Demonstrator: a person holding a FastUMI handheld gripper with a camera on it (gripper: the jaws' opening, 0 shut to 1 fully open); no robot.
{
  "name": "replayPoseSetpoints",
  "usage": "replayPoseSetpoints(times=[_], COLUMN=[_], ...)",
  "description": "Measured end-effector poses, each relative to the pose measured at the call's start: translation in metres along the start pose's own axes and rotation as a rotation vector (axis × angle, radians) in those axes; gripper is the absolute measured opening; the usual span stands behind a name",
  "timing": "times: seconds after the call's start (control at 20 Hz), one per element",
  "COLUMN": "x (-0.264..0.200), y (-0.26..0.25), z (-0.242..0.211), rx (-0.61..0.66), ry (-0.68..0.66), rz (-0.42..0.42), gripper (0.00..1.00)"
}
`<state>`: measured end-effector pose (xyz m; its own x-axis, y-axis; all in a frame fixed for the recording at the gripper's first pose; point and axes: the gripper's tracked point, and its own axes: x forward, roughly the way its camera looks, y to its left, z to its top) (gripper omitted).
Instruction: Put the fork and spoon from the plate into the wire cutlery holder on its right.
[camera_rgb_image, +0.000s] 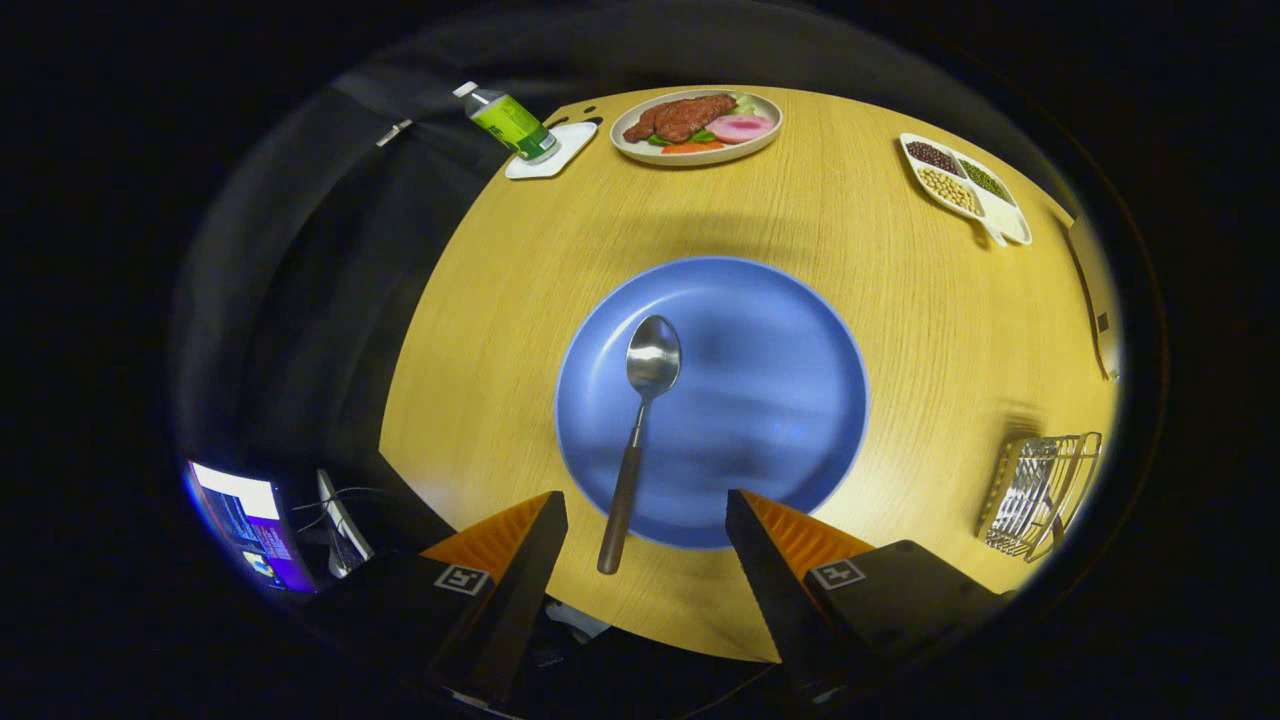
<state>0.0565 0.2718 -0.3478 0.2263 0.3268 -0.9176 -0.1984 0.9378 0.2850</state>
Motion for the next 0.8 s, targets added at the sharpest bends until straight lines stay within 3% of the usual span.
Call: replayPoseSetpoints(times=[0.65, 0.8], x=[0.047, 0.051], y=[-0.006, -0.001], z=[-0.004, -0.005], rx=[-0.01, 0.001], ry=[0.048, 0.054], rz=[-0.104, -0.101], gripper=[0.98, 0.9])
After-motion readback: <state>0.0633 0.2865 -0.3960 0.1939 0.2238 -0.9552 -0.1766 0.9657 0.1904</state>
